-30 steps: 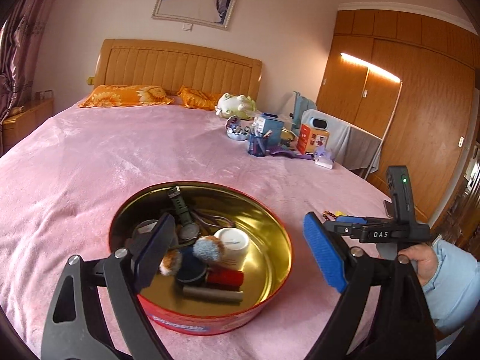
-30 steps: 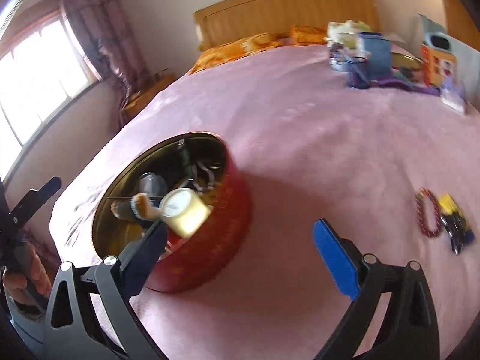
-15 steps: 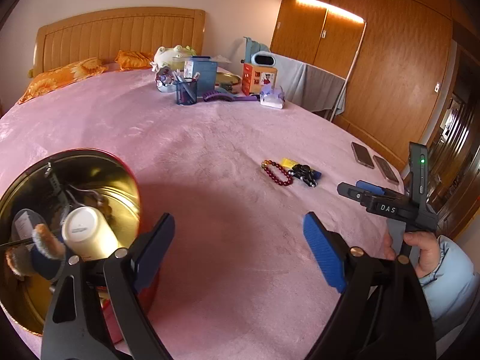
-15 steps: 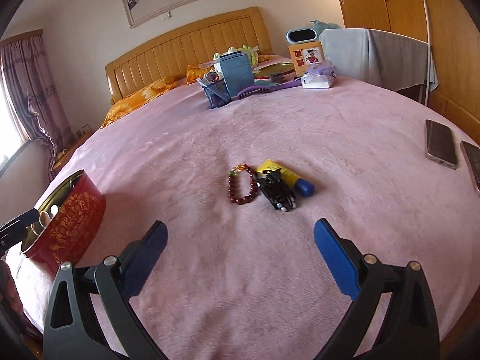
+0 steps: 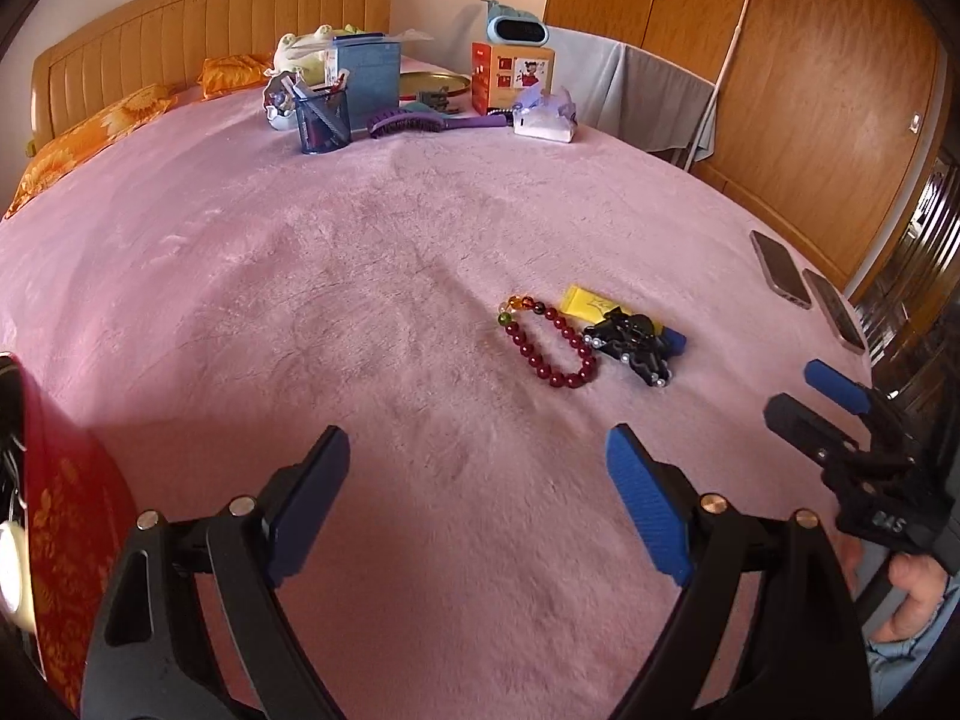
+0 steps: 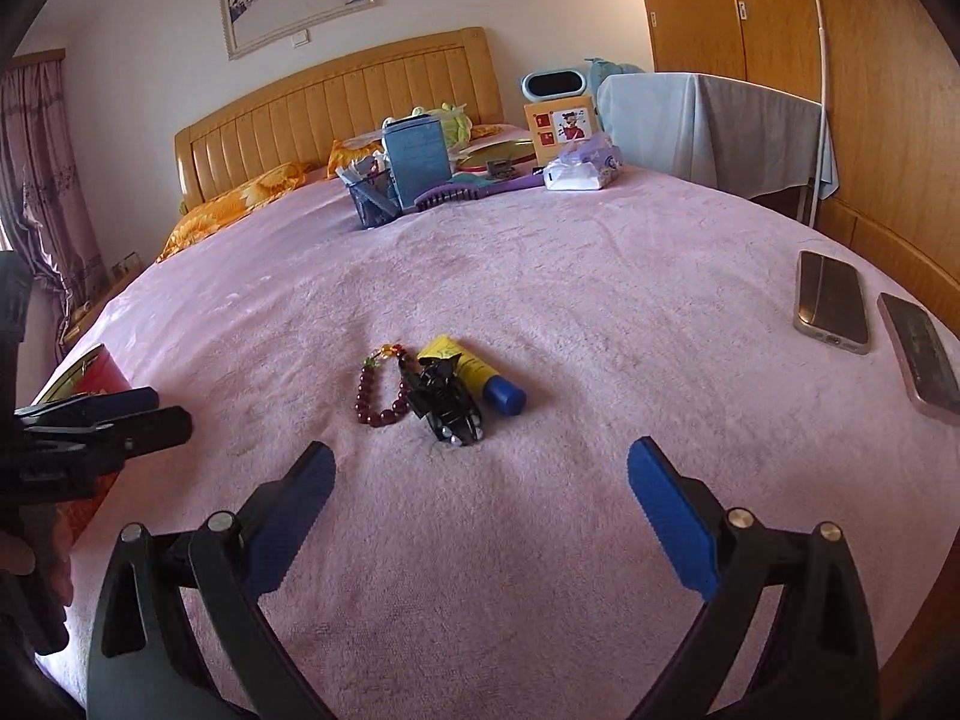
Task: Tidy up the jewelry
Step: 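Move the left tool toward the red bead bracelet on the bed, then grasp the red bead bracelet with the left tool while the right tool grasps the black clip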
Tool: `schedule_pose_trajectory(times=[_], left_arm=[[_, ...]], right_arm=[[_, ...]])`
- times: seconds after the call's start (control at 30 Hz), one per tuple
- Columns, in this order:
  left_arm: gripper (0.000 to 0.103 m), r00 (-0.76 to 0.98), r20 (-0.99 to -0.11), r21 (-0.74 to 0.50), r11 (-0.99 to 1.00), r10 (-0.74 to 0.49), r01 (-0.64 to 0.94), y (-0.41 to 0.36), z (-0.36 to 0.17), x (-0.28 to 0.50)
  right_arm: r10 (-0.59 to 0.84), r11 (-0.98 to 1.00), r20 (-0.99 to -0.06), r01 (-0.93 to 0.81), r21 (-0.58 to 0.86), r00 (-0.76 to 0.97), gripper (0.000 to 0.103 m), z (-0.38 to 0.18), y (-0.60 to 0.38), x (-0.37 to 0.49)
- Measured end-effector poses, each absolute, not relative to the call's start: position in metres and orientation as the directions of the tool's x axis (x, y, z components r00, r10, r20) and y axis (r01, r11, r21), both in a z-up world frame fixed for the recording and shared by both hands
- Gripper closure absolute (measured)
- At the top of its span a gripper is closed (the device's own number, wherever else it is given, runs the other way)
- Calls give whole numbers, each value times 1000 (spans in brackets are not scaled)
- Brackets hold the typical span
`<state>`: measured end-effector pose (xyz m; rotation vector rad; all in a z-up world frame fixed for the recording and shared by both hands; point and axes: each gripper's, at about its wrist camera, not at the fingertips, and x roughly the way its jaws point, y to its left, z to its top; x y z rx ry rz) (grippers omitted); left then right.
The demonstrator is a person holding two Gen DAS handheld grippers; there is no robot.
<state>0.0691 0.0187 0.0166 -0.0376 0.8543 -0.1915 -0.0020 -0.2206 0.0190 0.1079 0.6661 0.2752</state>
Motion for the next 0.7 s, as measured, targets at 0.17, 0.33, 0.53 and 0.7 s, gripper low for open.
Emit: schedule_pose_trajectory(times=[0.17, 0.33, 0.53, 0.7], left_arm=[[18, 635, -762, -42, 987, -131, 153, -3, -2, 114], [18, 568, -820, 12, 989, -73, 144, -23, -32, 163], [40, 523, -851, 47, 983, -53, 177, -35, -51, 182], [93, 522, -845, 36, 961, -117, 273, -47, -41, 169]], right_arm=[[325, 944, -548, -230, 236, 771, 4, 25, -233, -11], [325, 943, -524, -229, 242, 787, 4, 30, -245, -13], [351, 930, -510, -231, 285, 785, 4, 27, -253, -12], [362, 925, -527, -228, 303, 769, 4, 20, -251, -10]])
